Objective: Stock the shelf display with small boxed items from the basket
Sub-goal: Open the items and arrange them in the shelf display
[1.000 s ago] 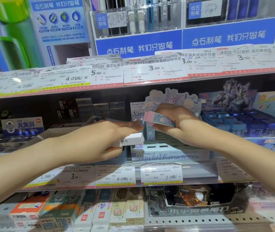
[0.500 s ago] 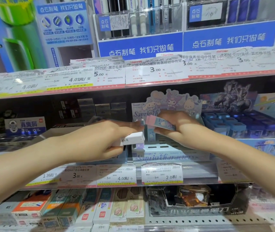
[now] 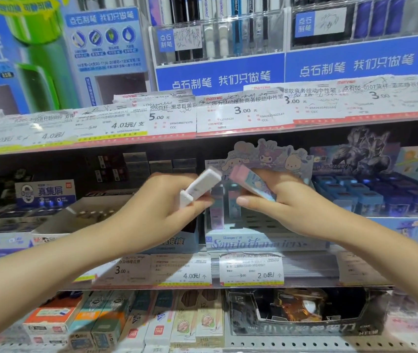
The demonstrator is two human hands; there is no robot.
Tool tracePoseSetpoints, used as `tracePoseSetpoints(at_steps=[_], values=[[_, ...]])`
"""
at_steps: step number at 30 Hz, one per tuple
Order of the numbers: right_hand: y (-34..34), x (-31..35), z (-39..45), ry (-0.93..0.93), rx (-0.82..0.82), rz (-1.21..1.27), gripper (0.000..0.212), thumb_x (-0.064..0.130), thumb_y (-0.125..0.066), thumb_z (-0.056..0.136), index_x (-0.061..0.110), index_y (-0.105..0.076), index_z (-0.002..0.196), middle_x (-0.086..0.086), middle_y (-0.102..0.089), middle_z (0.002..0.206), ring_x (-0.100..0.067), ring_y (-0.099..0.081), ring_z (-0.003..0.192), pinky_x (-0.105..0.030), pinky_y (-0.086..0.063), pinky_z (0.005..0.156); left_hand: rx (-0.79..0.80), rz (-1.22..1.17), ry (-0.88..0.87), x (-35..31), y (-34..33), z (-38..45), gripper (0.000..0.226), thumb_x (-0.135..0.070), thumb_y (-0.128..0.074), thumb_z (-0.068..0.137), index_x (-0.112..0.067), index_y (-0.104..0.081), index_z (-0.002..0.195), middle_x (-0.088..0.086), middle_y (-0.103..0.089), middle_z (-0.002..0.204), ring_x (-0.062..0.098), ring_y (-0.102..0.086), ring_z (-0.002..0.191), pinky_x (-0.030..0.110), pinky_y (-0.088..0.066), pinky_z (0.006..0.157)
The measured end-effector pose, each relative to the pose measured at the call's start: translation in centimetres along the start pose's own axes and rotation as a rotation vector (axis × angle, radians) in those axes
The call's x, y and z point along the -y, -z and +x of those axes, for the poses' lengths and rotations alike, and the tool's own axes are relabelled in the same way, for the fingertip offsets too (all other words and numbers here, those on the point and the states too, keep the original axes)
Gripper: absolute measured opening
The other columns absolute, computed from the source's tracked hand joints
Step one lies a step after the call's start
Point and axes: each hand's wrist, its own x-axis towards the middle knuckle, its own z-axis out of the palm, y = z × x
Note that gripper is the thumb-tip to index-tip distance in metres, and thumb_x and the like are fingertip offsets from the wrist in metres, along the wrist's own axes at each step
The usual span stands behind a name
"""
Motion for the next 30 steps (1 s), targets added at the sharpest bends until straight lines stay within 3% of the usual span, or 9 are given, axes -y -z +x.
tracePoseSetpoints(at_steps=[2,4,7,12,14,17,22,25,30], values=[[-0.4,0.3,0.0,-0.028,-0.002,-0.073,0.039,0.045,-0.049,0.084,0.024,-0.032,0.055,0.006,-0.039,0.038,-0.006,-0.037,0.039,-0.016,-0.029,0.042,-0.054,-0.120,0.088,-0.7,-0.2,0.2,0.052,-0.044,-0.060,0.084,-0.014,-0.038,0.048,-0.004,-0.033,0.045,0.007,-0.029,0.042,0.019,-0.021,0.043],[-0.8,0.3,0.0,0.001,0.004,-0.110,0.041,0.053,-0.045,0.077,0.021,-0.033,0.055,0.007,-0.030,0.045,-0.008,-0.034,0.043,-0.019,-0.027,0.044,-0.050,-0.255,0.159,-1.1,-0.3,0.3,0.059,-0.044,-0.061,0.082,-0.004,-0.036,0.047,0.000,-0.030,0.044,0.009,-0.024,0.041,0.020,-0.019,0.042],[-1.3,0.2,0.1,0.054,0.057,-0.122,0.033,0.050,-0.048,0.082,0.022,-0.044,0.064,0.007,-0.039,0.052,-0.008,-0.038,0.050,-0.023,-0.028,0.049,-0.009,-0.413,0.229,-1.7,-0.5,0.5,0.061,-0.042,-0.063,0.081,0.014,-0.048,0.062,0.006,-0.033,0.045,0.012,-0.026,0.040,0.021,-0.020,0.040],[-1.6,0.5,0.1,0.055,0.091,-0.119,0.029,0.045,-0.052,0.085,0.020,-0.047,0.071,0.009,-0.041,0.057,-0.008,-0.039,0.053,-0.024,-0.029,0.051,-0.002,-0.516,0.358,-2.1,-0.7,0.8,0.056,-0.034,-0.063,0.075,0.021,-0.054,0.073,0.002,-0.038,0.040,0.010,-0.027,0.035,0.016,-0.022,0.036],[-1.5,0.6,-0.1,0.067,0.096,-0.100,0.029,0.050,-0.048,0.084,0.024,-0.045,0.071,0.009,-0.042,0.061,-0.009,-0.039,0.055,-0.025,-0.031,0.052,-0.001,-0.524,0.401,-2.0,-0.6,0.8,0.056,-0.038,-0.064,0.068,0.017,-0.058,0.071,0.004,-0.038,0.041,0.010,-0.027,0.035,0.016,-0.021,0.036],[-1.4,0.4,-0.2,0.061,0.106,-0.047,0.033,0.051,-0.042,0.084,0.019,-0.050,0.079,0.003,-0.048,0.067,-0.012,-0.042,0.059,-0.028,-0.035,0.055,0.023,-0.558,0.451,-2.3,-0.2,0.7,0.029,-0.034,-0.068,0.066,-0.011,-0.064,0.048,0.001,-0.039,0.040,0.010,-0.029,0.035,0.017,-0.021,0.036],[-1.1,0.2,-0.5,0.046,0.143,0.094,0.020,0.039,-0.046,0.088,0.022,-0.051,0.077,0.008,-0.046,0.067,-0.006,-0.042,0.059,-0.026,-0.037,0.056,0.079,-0.619,0.416,-2.2,0.4,0.7,0.037,-0.029,-0.068,0.062,0.001,-0.070,0.084,0.003,-0.041,0.043,0.011,-0.029,0.037,0.017,-0.020,0.037],[-0.3,0.2,-0.7,0.023,0.108,0.144,0.025,0.039,-0.047,0.089,0.027,-0.052,0.067,0.014,-0.048,0.060,-0.001,-0.042,0.051,-0.012,-0.030,0.050,0.098,-0.601,0.409,-2.5,0.9,0.7,0.030,-0.028,-0.068,0.062,-0.006,-0.072,0.082,0.001,-0.043,0.041,0.010,-0.031,0.034,0.014,-0.022,0.034],[0.4,0.5,-0.7,0.012,0.079,0.126,0.037,0.044,-0.047,0.082,0.010,-0.059,0.072,0.010,-0.044,0.055,-0.002,-0.036,0.043,-0.012,-0.027,0.045,0.126,-0.480,0.446,-2.5,1.5,1.5,0.019,-0.028,-0.071,0.071,-0.011,-0.071,0.064,0.003,-0.042,0.043,0.011,-0.031,0.038,0.015,-0.023,0.036]])
